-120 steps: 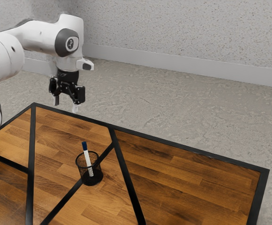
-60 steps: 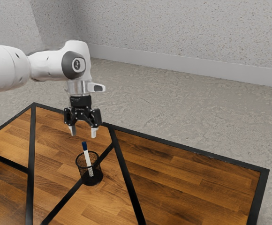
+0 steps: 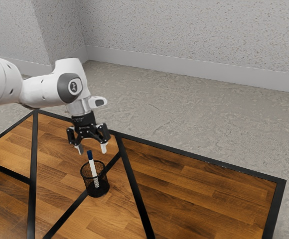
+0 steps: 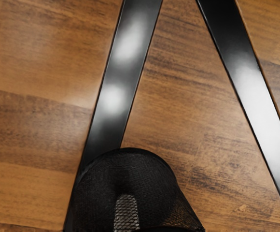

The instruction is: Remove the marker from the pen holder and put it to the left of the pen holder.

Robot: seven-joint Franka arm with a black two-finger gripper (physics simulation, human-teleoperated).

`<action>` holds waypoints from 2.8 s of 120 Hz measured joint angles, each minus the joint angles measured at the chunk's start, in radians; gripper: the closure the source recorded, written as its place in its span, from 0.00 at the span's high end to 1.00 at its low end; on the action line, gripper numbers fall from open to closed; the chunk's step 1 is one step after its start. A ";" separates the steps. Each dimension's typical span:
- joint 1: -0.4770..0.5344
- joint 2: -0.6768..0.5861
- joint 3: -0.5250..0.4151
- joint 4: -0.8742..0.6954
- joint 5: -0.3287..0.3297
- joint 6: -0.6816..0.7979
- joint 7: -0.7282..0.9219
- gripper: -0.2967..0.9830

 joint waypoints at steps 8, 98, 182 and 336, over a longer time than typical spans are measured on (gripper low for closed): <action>-0.012 -0.057 0.000 -0.068 0.001 0.027 -0.005 0.77; -0.029 -0.091 0.001 -0.138 0.091 0.132 -0.026 0.55; -0.005 -0.039 -0.004 -0.068 0.023 0.073 0.015 0.37; 0.013 0.179 -0.012 0.275 0.554 -0.514 0.057 0.17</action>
